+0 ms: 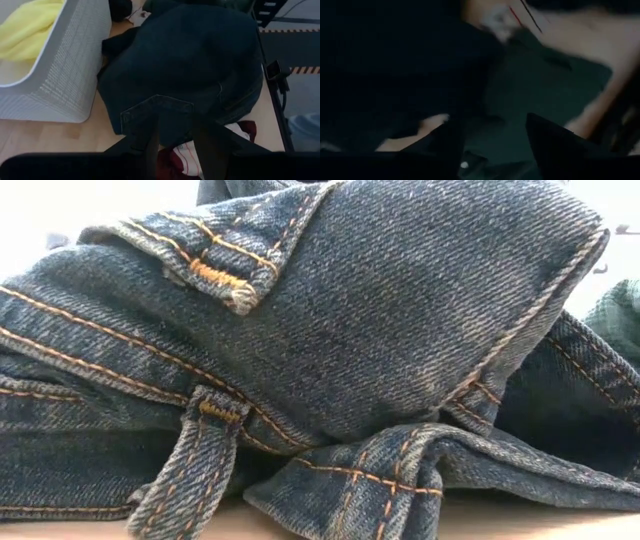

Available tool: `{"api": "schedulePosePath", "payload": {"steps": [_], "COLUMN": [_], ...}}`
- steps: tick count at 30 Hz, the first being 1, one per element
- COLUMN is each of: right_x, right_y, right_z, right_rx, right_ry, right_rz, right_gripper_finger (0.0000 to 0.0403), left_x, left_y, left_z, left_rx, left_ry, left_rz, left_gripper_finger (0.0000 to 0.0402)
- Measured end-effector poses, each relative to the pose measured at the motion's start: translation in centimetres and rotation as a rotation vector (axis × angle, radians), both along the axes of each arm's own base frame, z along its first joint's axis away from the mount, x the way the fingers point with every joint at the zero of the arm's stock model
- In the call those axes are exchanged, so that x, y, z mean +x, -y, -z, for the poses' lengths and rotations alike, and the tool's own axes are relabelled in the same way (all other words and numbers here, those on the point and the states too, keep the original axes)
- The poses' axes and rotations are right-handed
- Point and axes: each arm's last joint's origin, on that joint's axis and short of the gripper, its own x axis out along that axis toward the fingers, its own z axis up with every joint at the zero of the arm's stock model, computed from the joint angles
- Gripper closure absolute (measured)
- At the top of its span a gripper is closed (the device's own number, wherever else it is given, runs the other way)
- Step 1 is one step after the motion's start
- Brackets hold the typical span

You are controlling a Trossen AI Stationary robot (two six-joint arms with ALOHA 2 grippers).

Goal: Sort clothes
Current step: Put the green polo shirt into the white laundry bin

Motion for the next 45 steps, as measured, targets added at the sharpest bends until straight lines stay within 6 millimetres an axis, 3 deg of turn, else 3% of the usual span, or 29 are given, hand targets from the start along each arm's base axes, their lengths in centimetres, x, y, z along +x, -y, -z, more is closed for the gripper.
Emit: {"api": "schedulePosePath", "payload": {"steps": [9,18,22,25,28,33,34,38,45], "right_x": [-2.4,-1.8,-2.3,-2.5,-2.6,-2.8,-2.9,-2.8,-3.0], "right_y": [-2.2,-2.6,-2.4,-2.5,-2.6,-3.1,-3.2,-3.6,-3.6], "right_z": [4.8,10.8,13.9,15.0,15.0,13.6,13.2,10.8,4.9], "right_rx": [0.034,0.087,0.112,0.131,0.131,0.085,0.078,0.071,-0.001], "right_ry": [-0.203,-0.146,-0.157,-0.153,-0.152,-0.166,-0.171,-0.187,-0.146], "right_rz": [0.235,0.289,0.339,0.374,0.373,0.347,0.337,0.327,0.332], "right_gripper_finger": [0.012,0.0069,0.0059,0.0081,0.0157,0.0363,0.0377,0.037,0.0389], "left_x": [-0.3,-0.3,-0.3,-0.3,-0.2,-0.2,-0.2,-0.2,-0.5], "left_y": [0.3,0.3,0.3,0.3,0.3,0.3,0.3,0.3,0.1], "left_z": [0.1,0.1,0.1,0.1,0.0,0.0,0.0,0.0,-0.1], "left_rx": [0.02,0.033,0.028,0.025,0.021,0.027,0.028,0.03,0.032], "left_ry": [-0.016,-0.014,-0.01,-0.009,-0.002,-0.003,-0.003,-0.003,0.009], "left_rz": [0.036,0.046,0.044,0.043,0.043,0.046,0.045,0.045,0.053], "left_gripper_finger": [0.0282,0.0282,0.0282,0.0282,0.0282,0.0282,0.0282,0.0282,0.0282]}}
